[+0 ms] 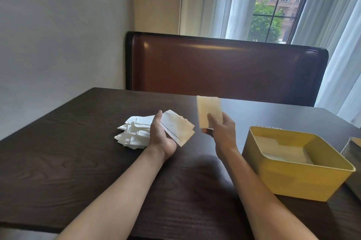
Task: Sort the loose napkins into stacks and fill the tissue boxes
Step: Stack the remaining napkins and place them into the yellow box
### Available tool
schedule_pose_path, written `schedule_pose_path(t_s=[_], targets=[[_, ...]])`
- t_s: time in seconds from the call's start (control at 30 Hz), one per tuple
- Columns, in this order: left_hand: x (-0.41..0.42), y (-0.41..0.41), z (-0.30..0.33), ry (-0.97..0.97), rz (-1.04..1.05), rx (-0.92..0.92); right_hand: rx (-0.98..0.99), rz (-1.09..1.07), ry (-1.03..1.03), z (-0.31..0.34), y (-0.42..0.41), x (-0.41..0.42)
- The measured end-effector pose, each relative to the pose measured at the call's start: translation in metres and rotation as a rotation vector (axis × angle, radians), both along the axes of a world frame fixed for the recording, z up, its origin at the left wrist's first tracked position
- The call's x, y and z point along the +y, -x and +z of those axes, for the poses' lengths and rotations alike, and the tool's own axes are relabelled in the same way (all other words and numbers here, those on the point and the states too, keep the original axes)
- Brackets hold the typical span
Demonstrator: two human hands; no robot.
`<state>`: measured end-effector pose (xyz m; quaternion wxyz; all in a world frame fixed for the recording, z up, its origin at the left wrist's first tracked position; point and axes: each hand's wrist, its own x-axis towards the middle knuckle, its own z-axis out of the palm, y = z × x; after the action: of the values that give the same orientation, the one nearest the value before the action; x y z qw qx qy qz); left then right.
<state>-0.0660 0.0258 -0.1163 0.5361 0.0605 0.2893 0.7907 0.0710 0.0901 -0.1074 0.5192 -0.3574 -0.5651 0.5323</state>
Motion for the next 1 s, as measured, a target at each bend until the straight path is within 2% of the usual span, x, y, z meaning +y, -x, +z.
schedule_pose_path(t_s=[0.1, 0.17, 0.27, 0.37, 0.5, 0.63, 0.7, 0.8, 0.9, 1.0], targets=[[0.002, -0.008, -0.001, -0.022, -0.069, 0.059, 0.025, 0.189, 0.014, 0.004, 0.004, -0.009], [0.003, -0.012, -0.001, -0.048, -0.096, 0.121, -0.078, 0.241, 0.005, 0.002, 0.006, -0.011], [0.001, -0.015, -0.001, -0.049, -0.138, 0.239, -0.267, 0.263, -0.028, -0.006, 0.008, -0.008], [0.001, -0.017, -0.003, -0.007, -0.188, 0.376, -0.314, 0.268, -0.035, -0.009, 0.008, -0.006], [0.004, -0.018, -0.005, 0.054, -0.115, 0.341, -0.325, 0.215, -0.032, -0.009, 0.009, -0.007], [0.006, -0.013, -0.002, -0.042, 0.011, 0.213, -0.319, 0.122, -0.010, -0.010, 0.010, -0.004], [0.005, -0.013, 0.000, -0.077, 0.033, 0.207, -0.314, 0.196, 0.062, -0.009, 0.010, -0.003], [0.006, -0.015, 0.000, -0.098, 0.025, 0.243, -0.197, 0.299, 0.122, -0.009, 0.010, -0.006], [0.008, -0.013, -0.004, -0.070, 0.075, 0.326, -0.067, 0.243, 0.135, -0.007, 0.005, -0.003], [0.012, -0.006, -0.011, -0.004, 0.203, 0.608, -0.030, 0.128, 0.073, -0.007, 0.001, 0.004]])
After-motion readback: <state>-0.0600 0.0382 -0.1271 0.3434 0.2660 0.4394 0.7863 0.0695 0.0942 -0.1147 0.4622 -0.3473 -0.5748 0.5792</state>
